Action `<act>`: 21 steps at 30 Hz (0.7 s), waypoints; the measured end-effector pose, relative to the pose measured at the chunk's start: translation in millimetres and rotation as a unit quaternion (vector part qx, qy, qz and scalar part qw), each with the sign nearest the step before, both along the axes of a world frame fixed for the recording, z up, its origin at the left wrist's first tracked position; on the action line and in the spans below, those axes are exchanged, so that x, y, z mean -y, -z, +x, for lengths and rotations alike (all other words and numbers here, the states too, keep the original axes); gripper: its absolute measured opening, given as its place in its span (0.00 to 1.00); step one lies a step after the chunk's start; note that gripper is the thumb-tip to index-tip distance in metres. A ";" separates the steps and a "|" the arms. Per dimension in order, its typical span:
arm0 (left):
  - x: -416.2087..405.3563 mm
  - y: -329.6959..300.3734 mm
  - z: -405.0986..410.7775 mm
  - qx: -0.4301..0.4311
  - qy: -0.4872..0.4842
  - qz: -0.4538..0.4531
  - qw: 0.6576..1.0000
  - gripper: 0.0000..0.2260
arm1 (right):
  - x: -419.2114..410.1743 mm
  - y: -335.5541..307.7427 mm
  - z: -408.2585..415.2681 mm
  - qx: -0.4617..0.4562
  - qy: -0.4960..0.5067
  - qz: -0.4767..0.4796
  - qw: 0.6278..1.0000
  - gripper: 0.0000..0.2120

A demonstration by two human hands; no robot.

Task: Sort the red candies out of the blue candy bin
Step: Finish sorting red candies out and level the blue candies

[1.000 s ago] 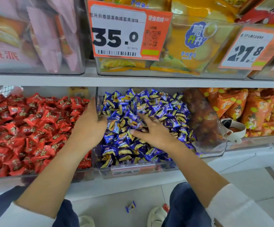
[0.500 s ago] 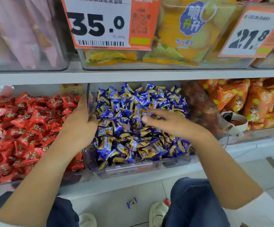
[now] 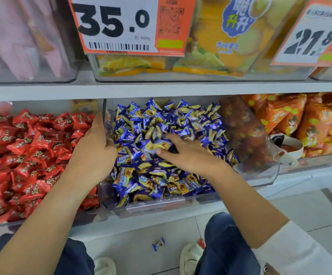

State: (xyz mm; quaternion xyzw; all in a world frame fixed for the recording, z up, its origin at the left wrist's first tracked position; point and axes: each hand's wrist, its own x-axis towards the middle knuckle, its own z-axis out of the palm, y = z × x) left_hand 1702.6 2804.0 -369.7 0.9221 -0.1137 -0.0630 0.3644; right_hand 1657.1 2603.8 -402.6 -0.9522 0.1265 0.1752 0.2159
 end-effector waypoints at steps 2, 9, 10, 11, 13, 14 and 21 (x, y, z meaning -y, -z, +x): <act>0.5 -2.0 -2.1 0.002 -0.001 -0.002 1.000 0.29 | -11.0 -2.9 -8.2 0.003 -0.040 -0.006 0.999 0.30; 0.5 -0.1 -1.4 0.013 0.002 0.015 1.000 0.28 | -24.6 -8.6 -23.5 0.022 -0.115 -0.033 0.993 0.31; 0.2 -0.3 -1.3 0.013 0.004 0.016 1.000 0.28 | -24.8 -10.8 -24.4 0.017 -0.123 -0.030 0.992 0.31; 0.0 0.3 -0.8 0.013 0.005 0.017 1.000 0.28 | -23.2 -13.1 -25.0 0.010 -0.129 -0.018 0.991 0.32; 0.3 0.7 -0.1 0.011 0.007 0.018 1.000 0.28 | -13.6 -21.0 -26.0 0.003 -0.125 0.013 0.992 0.35; 0.2 0.7 -0.3 0.010 0.007 0.019 1.000 0.28 | -5.9 -24.9 -25.6 0.006 -0.109 0.012 0.994 0.37; 0.4 7.0 4.0 0.014 0.000 0.035 0.999 0.31 | -17.4 -31.3 9.5 0.155 -0.071 -0.117 0.978 0.40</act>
